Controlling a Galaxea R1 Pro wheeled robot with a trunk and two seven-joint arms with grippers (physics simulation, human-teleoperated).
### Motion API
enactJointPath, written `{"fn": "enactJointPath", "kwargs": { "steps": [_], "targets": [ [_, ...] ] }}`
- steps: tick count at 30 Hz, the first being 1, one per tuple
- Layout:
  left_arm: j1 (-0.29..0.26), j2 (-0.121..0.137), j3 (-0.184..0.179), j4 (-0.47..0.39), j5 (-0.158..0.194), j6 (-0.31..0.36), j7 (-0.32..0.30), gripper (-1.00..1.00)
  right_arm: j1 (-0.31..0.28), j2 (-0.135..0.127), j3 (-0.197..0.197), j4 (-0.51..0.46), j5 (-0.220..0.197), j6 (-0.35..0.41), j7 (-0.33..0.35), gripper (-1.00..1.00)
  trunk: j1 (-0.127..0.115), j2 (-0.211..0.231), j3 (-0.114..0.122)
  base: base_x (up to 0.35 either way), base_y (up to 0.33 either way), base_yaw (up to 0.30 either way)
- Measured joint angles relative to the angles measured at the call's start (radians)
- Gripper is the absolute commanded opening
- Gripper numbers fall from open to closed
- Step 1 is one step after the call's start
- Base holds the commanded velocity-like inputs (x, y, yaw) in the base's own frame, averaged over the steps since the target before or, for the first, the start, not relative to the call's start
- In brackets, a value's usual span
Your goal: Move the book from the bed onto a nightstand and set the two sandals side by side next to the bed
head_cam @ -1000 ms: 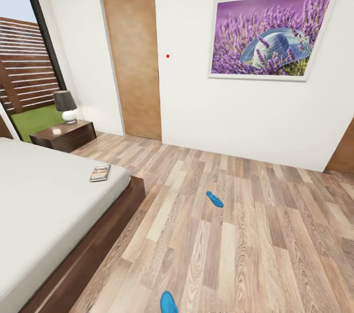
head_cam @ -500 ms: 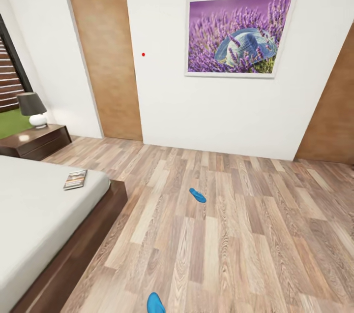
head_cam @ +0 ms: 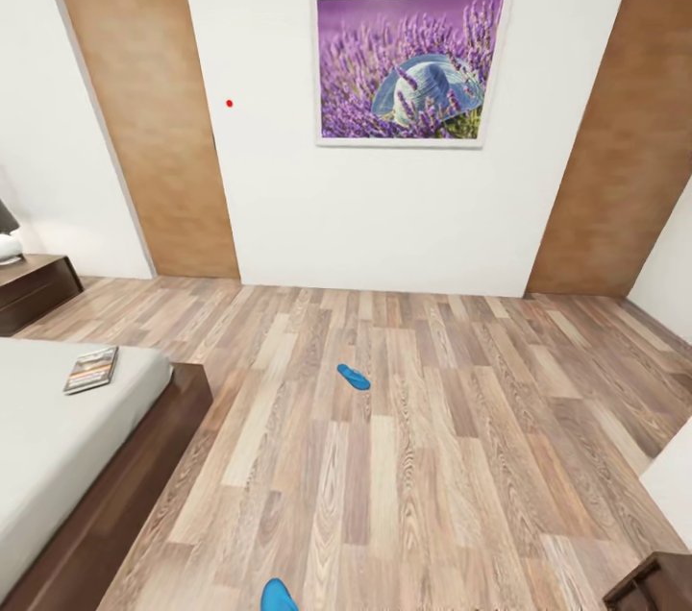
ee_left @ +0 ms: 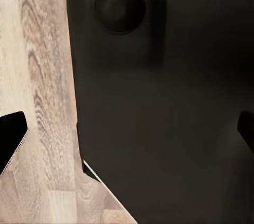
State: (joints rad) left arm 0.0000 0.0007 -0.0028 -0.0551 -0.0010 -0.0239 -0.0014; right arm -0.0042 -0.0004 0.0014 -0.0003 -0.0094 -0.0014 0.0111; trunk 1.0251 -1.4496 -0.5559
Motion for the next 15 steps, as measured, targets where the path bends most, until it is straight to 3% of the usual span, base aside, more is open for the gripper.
{"fn": "enactJointPath", "kwargs": {
  "steps": [15],
  "targets": [
    [0.000,0.000,0.000,0.000,0.001,-0.001,0.000,1.00,0.000,0.000,0.000,0.000,0.000,0.000,0.000,1.00,0.000,0.000,-0.007,0.000,0.000,-0.278]
  ]
}}
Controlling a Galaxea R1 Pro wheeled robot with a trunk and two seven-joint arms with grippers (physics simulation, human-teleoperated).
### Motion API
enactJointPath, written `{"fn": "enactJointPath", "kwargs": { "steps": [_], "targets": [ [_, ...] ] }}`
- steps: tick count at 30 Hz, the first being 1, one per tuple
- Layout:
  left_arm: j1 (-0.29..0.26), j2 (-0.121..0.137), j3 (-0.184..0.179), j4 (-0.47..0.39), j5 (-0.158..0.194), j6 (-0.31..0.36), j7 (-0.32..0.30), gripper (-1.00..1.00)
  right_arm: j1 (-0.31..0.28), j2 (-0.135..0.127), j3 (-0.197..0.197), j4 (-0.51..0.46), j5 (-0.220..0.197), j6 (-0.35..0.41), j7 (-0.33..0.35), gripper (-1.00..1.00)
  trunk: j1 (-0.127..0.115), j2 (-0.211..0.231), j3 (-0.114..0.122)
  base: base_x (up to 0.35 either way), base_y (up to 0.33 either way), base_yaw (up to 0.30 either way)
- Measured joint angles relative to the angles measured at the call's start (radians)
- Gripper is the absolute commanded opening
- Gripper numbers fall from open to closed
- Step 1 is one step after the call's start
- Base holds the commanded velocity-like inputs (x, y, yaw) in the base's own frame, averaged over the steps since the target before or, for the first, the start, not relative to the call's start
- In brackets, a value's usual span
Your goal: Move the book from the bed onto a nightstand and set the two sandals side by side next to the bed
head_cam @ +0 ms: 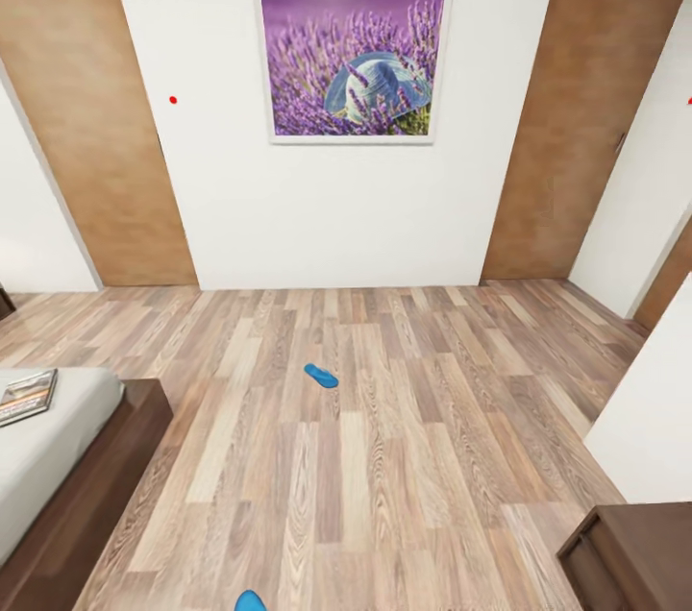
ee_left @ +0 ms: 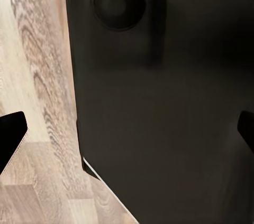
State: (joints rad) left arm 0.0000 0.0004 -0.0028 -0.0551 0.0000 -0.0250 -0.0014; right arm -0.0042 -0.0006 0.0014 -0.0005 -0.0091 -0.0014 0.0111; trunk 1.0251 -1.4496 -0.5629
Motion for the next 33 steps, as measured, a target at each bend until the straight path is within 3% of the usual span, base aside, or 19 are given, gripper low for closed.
{"fn": "enactJointPath", "kwargs": {
  "steps": [33],
  "targets": [
    [0.000,0.001,0.000,0.000,-0.001,0.000,0.000,1.00,0.000,0.000,0.000,0.000,0.000,0.000,0.000,1.00,0.000,0.000,-0.015,0.000,0.000,-0.277]
  ]
}}
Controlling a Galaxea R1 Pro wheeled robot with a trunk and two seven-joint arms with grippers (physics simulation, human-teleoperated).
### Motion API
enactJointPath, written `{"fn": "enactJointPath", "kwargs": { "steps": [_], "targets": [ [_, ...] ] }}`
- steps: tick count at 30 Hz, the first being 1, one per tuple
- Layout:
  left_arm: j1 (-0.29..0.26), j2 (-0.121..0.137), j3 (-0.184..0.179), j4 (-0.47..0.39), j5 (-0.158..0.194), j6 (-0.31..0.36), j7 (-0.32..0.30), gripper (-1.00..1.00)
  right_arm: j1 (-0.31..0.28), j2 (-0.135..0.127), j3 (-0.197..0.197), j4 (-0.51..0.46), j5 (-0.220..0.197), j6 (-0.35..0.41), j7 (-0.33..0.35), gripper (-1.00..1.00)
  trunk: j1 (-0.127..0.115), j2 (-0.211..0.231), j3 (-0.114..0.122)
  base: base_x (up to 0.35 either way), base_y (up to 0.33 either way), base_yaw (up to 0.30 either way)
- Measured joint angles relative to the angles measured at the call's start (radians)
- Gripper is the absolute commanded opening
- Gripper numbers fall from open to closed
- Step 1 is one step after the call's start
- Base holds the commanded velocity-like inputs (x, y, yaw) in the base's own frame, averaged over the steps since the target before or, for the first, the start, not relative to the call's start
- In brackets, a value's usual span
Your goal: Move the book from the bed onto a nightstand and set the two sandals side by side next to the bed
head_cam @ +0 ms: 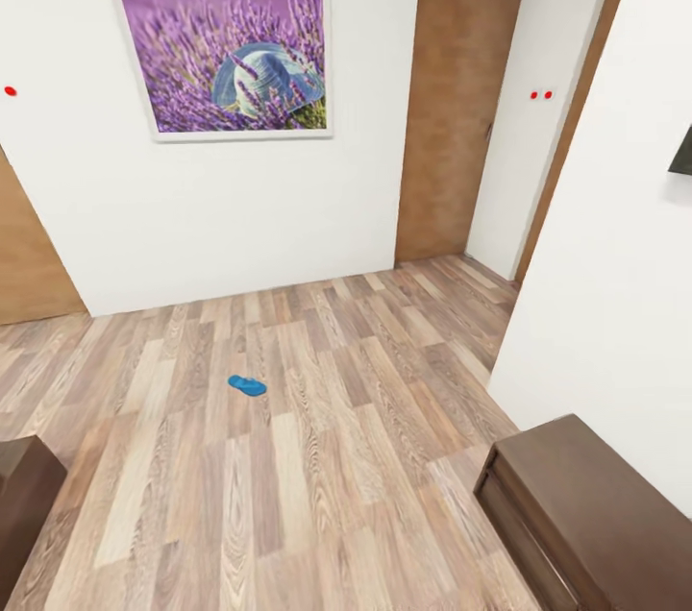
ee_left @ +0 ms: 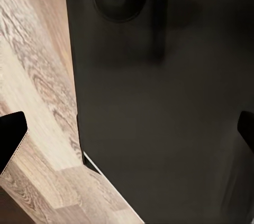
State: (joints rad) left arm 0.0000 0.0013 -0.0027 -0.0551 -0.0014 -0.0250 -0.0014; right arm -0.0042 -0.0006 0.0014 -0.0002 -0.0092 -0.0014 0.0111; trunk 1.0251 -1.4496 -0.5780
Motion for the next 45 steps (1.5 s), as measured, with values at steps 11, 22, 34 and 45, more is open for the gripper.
{"fn": "enactJointPath", "kwargs": {
  "steps": [11,22,34,45],
  "targets": [
    [0.000,-0.001,0.000,-0.099,0.000,-0.112,0.000,1.00,0.000,0.000,0.001,-0.007,0.003,-0.001,0.001,1.00,0.000,0.000,-0.002,0.000,0.000,-0.086],
    [-0.001,-0.006,0.001,-0.426,0.007,-0.233,0.005,1.00,0.000,-0.003,0.000,-0.284,0.002,-0.011,0.001,1.00,0.000,0.000,-0.002,0.000,0.000,-0.001],
    [-0.002,-0.004,0.005,-0.490,0.012,-0.236,0.005,1.00,-0.001,-0.008,-0.006,-0.435,0.001,-0.012,0.006,1.00,0.000,0.000,-0.002,0.000,0.000,0.000],
    [-0.002,-0.004,0.006,-0.489,0.039,-0.237,0.004,1.00,-0.001,-0.006,-0.039,-0.434,-0.010,-0.012,0.006,1.00,0.000,0.000,-0.002,0.000,0.000,-0.021]
  ]
}}
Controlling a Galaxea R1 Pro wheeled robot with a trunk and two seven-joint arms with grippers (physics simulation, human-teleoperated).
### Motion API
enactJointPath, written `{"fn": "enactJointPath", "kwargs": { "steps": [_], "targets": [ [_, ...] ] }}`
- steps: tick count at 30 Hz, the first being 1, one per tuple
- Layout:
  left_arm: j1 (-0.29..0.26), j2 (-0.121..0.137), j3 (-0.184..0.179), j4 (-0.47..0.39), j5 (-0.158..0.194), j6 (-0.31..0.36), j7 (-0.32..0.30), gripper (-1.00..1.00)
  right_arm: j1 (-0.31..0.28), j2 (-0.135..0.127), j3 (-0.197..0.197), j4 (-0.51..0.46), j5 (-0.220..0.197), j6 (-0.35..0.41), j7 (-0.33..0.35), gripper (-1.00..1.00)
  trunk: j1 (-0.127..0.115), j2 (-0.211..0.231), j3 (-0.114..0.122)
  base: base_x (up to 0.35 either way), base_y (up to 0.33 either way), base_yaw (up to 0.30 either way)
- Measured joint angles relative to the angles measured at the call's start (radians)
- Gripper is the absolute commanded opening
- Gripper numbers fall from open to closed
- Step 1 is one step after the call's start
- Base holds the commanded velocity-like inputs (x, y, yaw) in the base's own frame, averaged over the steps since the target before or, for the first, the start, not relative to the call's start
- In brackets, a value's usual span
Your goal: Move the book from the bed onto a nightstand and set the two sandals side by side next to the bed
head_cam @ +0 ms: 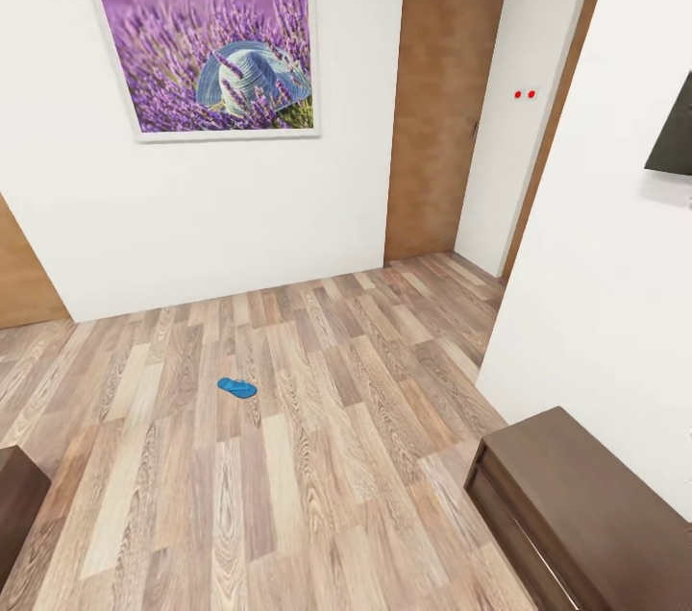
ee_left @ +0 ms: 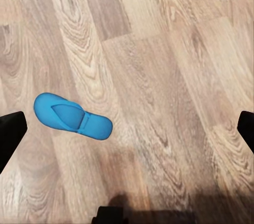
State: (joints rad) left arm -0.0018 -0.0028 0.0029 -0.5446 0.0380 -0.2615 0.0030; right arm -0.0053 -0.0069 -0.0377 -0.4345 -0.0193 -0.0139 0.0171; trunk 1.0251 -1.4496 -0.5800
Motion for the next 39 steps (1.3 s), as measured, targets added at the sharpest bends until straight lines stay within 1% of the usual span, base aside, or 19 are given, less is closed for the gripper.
{"fn": "enactJointPath", "kwargs": {
  "steps": [5,17,19,23,26,29,39],
  "targets": [
    [0.000,0.000,0.000,0.000,0.004,0.000,0.000,1.00,0.000,0.001,-0.001,0.000,0.000,0.000,0.000,1.00,0.000,0.000,0.000,0.000,0.000,-0.190],
    [0.000,0.000,0.000,0.000,0.004,-0.001,0.000,1.00,0.000,0.002,-0.002,0.005,-0.001,0.000,0.000,1.00,0.000,0.000,0.000,0.000,0.000,-0.293],
    [0.000,0.000,0.000,0.000,0.004,-0.001,0.000,1.00,0.000,0.001,-0.002,0.005,-0.005,0.000,0.001,1.00,0.000,0.000,0.000,0.000,0.000,-0.298],
    [0.000,0.000,0.000,0.000,0.004,-0.001,0.000,1.00,0.000,0.001,-0.003,0.007,-0.034,0.000,0.001,1.00,0.000,0.000,0.000,0.000,0.000,-0.238],
    [0.000,0.000,0.000,0.000,0.003,-0.001,0.000,1.00,0.000,0.004,-0.003,0.009,-0.050,0.000,0.000,1.00,0.000,0.000,0.000,0.057,-0.041,-0.104],
    [0.000,0.001,0.000,0.000,0.003,-0.001,0.000,1.00,0.000,0.005,-0.002,0.009,-0.057,0.000,0.000,1.00,0.000,0.000,0.000,0.167,-0.125,-0.033],
    [0.000,0.000,-0.001,0.001,0.002,-0.002,0.000,1.00,0.000,0.005,0.000,0.011,-0.060,-0.001,0.000,1.00,0.000,0.000,0.000,0.070,-0.029,-0.005]
  ]
}}
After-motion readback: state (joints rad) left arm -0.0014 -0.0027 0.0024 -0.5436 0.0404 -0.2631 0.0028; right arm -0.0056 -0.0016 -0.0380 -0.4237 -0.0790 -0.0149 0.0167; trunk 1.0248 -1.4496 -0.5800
